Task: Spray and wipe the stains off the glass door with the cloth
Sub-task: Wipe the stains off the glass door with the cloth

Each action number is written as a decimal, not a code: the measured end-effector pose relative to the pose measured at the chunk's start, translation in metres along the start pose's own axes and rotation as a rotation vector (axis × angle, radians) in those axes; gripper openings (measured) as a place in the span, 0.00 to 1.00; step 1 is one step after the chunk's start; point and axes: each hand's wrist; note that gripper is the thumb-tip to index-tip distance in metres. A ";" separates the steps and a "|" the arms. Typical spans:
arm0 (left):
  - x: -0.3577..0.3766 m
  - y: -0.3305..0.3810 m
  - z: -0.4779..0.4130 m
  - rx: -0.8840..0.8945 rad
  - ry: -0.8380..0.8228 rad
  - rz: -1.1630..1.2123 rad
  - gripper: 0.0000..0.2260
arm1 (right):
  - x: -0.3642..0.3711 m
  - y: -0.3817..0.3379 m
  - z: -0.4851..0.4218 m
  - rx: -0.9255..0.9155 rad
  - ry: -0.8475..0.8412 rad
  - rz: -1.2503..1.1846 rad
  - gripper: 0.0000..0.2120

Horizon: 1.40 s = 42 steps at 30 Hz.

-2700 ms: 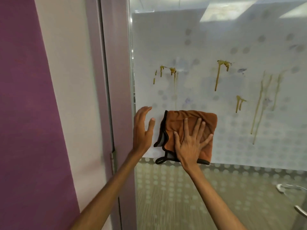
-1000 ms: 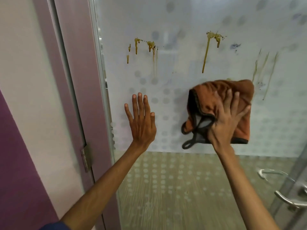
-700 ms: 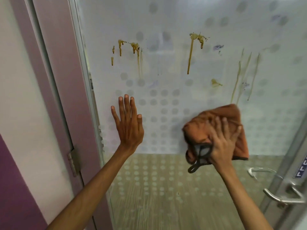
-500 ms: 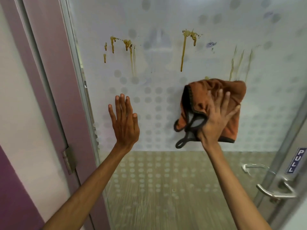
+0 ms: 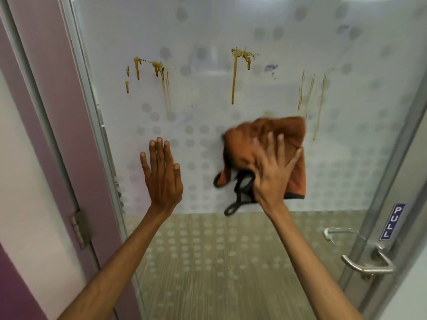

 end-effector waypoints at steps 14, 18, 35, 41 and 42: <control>-0.002 0.001 0.000 -0.001 -0.024 -0.001 0.25 | -0.012 0.039 -0.007 -0.008 0.025 -0.023 0.26; -0.003 0.001 -0.001 -0.007 -0.017 0.004 0.25 | -0.020 0.062 -0.014 0.022 0.027 -0.020 0.32; -0.011 -0.009 0.002 0.045 -0.095 0.021 0.25 | -0.011 -0.065 -0.081 0.241 0.134 -0.163 0.29; -0.018 -0.016 0.004 0.072 -0.154 0.008 0.25 | -0.019 -0.021 -0.049 -0.131 -0.012 -0.021 0.30; -0.019 -0.017 0.004 0.079 -0.156 0.006 0.26 | -0.022 -0.014 -0.058 -0.043 0.017 -0.025 0.33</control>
Point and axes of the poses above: each hand's wrist, its own z-axis away from the middle knuckle, its own x-axis out of the palm, y = z × x, and after that the axes turned 14 degrees about x, right-handed
